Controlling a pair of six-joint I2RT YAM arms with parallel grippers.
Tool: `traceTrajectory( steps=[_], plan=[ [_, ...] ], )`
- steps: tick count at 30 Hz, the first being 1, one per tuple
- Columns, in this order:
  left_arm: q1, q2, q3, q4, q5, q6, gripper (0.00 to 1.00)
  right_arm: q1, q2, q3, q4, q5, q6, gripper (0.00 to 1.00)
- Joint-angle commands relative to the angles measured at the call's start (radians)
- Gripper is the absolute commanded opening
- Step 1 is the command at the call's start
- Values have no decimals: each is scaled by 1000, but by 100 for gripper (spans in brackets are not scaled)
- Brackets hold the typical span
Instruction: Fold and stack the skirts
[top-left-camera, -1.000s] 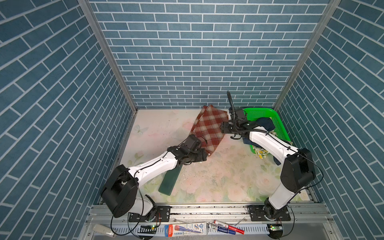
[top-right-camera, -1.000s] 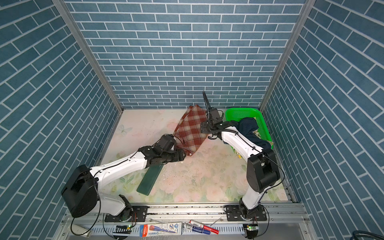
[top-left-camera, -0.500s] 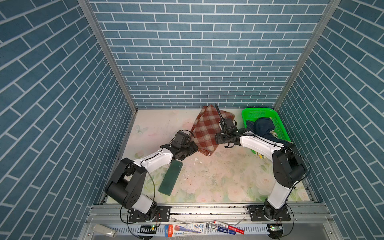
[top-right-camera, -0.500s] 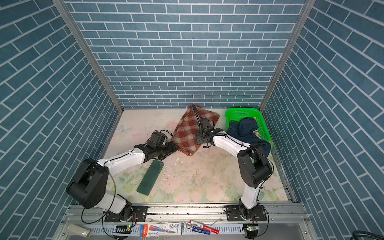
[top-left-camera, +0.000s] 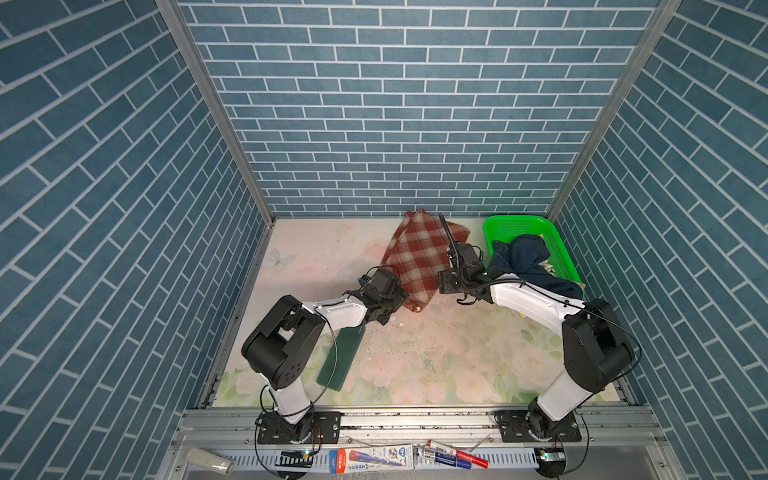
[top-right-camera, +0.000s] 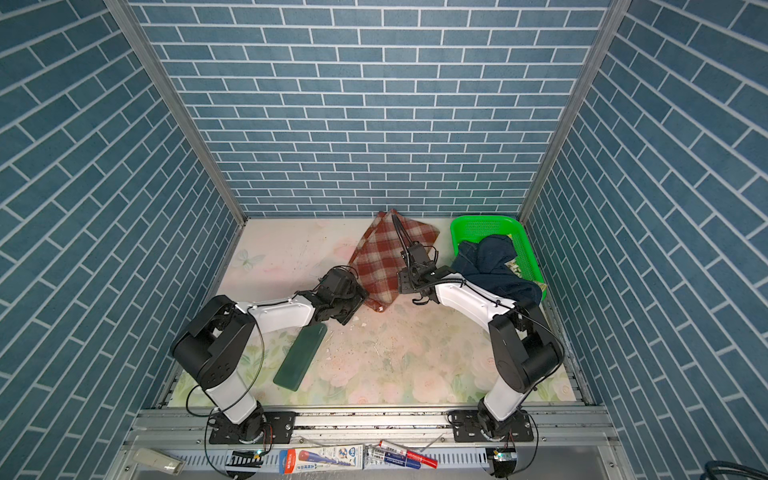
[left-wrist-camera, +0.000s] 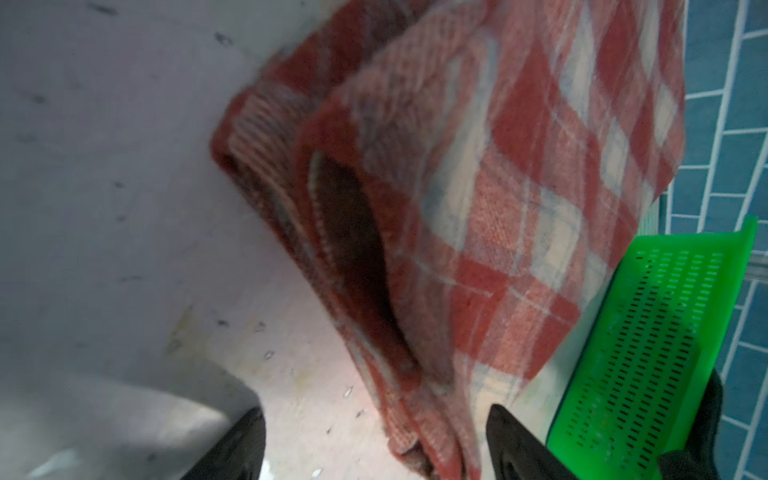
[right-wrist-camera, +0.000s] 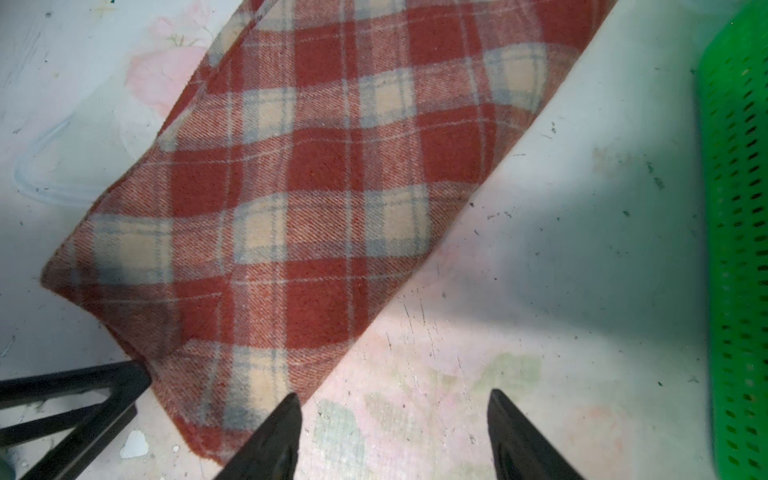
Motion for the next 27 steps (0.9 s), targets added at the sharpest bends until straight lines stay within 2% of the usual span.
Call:
traceTrajectory(
  steps=[1, 4, 5, 7, 10, 11, 16, 21, 25, 27],
  plan=[
    [-24, 69, 32, -49, -63, -105, 82, -11, -71, -54, 34, 40, 21, 70],
    [-44, 112, 58, -62, -103, -139, 80, -35, -115, -78, 35, 27, 37, 70],
    [-48, 124, 64, -71, -115, -151, 73, -44, -128, -84, 35, 22, 38, 70],
    [-48, 144, 66, -60, -121, -156, 52, -57, -147, -90, 28, 11, 40, 69],
    [-33, 157, 79, -52, -102, -115, 10, -70, -164, -91, 19, 2, 36, 69],
    [-21, 155, 94, -73, -87, -81, 0, -72, -168, -91, 15, 3, 33, 69],
    [65, 70, 156, -207, -25, 147, 0, -74, -161, -86, 1, 13, 18, 69],
    [220, 0, 199, -331, 135, 393, 0, -74, -151, -71, 2, 8, 16, 69],
    [346, 27, 329, -548, 264, 691, 0, -72, -137, -55, -5, -9, 17, 69],
    [372, 58, 417, -672, 282, 850, 0, -72, -128, -48, -8, -16, 20, 69]
  ],
)
